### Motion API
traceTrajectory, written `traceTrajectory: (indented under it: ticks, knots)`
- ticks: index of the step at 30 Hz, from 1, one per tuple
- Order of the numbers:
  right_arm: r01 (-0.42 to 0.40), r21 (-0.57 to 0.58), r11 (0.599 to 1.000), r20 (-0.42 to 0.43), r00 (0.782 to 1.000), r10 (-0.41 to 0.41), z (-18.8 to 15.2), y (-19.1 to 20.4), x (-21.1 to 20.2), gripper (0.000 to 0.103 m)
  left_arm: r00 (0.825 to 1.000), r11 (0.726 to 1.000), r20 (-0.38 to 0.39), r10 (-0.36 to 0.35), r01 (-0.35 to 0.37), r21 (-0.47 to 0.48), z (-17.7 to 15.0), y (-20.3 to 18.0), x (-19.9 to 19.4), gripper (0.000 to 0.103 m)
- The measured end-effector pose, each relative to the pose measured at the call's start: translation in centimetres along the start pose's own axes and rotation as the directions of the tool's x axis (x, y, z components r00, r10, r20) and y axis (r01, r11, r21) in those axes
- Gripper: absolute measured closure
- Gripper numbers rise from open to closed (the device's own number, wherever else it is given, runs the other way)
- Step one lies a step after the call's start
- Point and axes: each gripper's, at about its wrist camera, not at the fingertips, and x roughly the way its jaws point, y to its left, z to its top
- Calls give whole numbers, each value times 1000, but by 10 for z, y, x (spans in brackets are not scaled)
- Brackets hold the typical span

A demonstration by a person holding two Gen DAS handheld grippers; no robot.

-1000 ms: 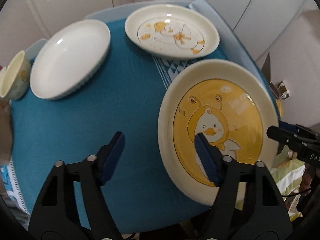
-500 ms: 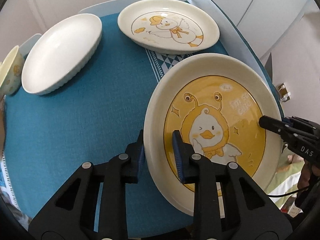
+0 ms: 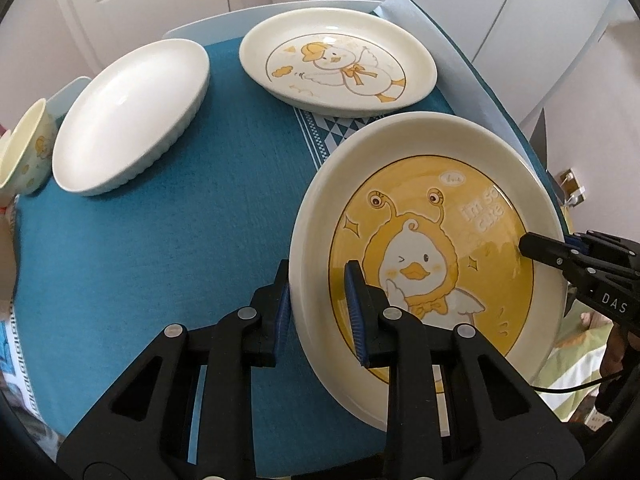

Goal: Organize plates and bowls
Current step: 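Lift the yellow duck plate and carry it beside the beige square bowl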

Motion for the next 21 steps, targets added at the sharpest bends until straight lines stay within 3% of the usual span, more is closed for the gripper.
traceTrajectory:
  ticks: [12,21]
  knots:
    - [7,-71,997,37,999,-4,6,16,-12,86,998,1000,59,21,-20,-18,-4,10,-31,80]
    - [-54,-177,983,18,998,58,27,64,-18,86,990,988,102,94,-80,-131,-20,56,-78,80]
